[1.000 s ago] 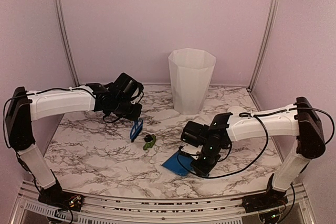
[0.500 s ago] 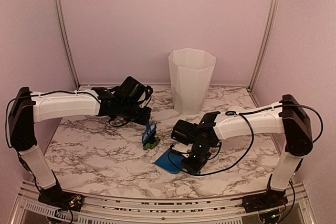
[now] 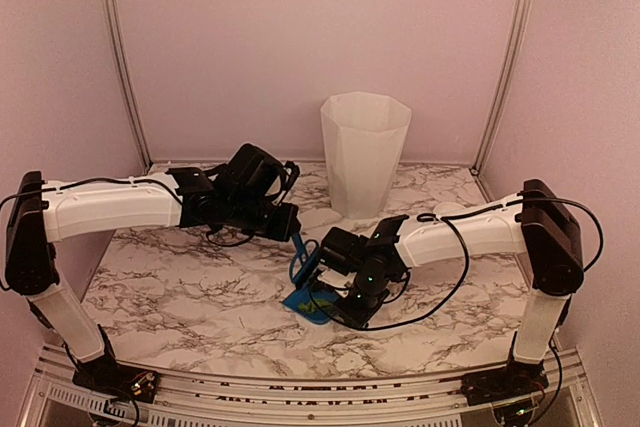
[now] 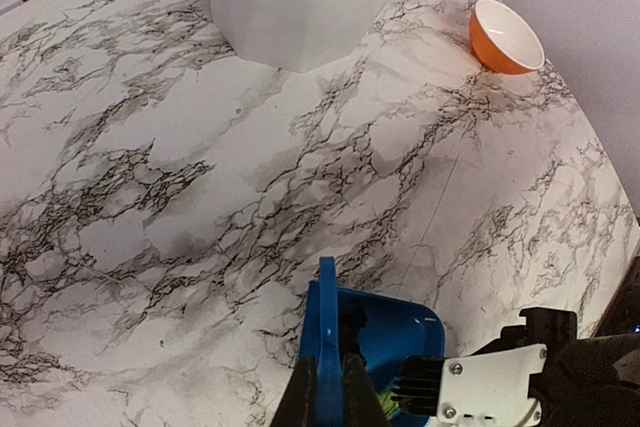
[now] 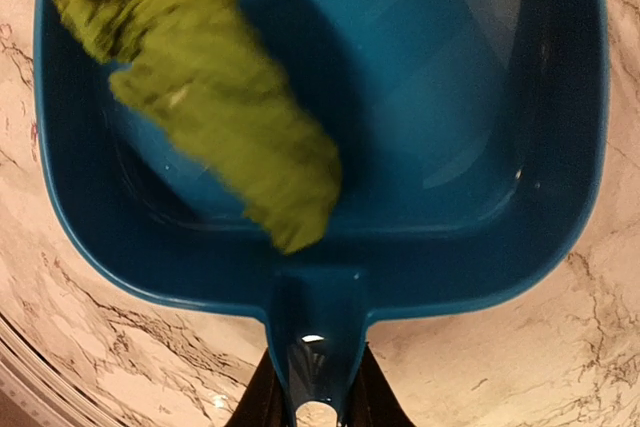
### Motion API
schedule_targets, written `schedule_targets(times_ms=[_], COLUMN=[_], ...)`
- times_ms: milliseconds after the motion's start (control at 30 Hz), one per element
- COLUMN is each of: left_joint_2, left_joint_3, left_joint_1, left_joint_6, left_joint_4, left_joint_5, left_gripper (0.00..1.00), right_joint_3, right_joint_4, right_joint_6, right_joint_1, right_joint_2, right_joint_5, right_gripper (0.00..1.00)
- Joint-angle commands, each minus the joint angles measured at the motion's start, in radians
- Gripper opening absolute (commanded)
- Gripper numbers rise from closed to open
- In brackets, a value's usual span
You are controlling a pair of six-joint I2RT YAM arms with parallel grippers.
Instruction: Sweep away the paper scraps from the table
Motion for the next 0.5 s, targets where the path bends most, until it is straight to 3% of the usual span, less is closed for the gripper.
schedule_targets(times_ms=[0,267,467], left_joint_2=[-0.06,-0.116,-0.21], left_joint_3=[0.003,0.02,0.012], left_joint_1=[0.002,0.002,0.01], left_joint_6=[-0.014,-0.002,-0.012], left_joint_4=[0.005,-0.024,-0.048], left_joint_5=[-0.038,-0.102,-0.236], left_gripper=[0.0,0.0,0.0], right_joint_3=[0.012,0.017,0.046], right_joint_4=[0.032,0.026,0.0], right_joint_6=[0.032,0.05,0.06], right_joint_1=[0.007,0.007,0.005], right_joint_2=[-0.034,-0.08,-0.122], right_joint_5=[0.039,0.092,0.148], right_gripper=[0.0,0.0,0.0])
